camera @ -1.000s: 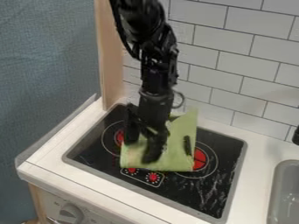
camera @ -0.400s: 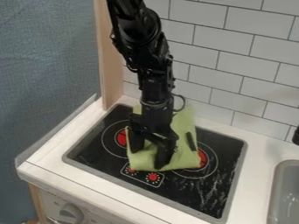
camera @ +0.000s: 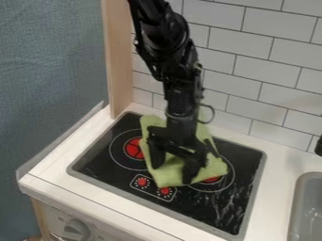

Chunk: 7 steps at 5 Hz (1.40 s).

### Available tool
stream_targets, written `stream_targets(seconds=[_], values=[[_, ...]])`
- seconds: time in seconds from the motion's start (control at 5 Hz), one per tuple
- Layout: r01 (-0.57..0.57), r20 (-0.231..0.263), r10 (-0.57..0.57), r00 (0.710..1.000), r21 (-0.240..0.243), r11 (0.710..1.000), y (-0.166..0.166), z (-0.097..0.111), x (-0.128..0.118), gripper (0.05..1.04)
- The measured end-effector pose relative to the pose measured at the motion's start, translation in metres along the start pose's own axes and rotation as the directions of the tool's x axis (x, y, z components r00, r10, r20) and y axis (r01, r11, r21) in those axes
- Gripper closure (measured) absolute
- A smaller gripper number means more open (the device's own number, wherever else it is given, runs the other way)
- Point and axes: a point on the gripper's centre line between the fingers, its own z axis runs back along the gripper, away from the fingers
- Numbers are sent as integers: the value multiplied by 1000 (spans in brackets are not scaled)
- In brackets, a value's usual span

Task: Unfold the cloth from top to bottom

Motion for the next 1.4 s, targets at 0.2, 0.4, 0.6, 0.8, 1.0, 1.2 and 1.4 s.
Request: stream_targets(seconds=[0.2,0.4,0.6,0.8,1.0,1.2,1.4], values=[[-90,3,90,996,11,996,-21,-2,-6,84],[-176,-7,176,984,5,984,-38,-3,-15,84],[-259,-22,259,966,-4,966,-57,-3,-24,84],[-304,-23,304,952,-18,952,-63,1,-26,84],[-308,-16,307,951,-17,951,-63,5,-26,84],[-283,42,283,958,-15,959,-61,28,-16,84],[-269,104,268,958,-4,963,-54,54,-13,84]])
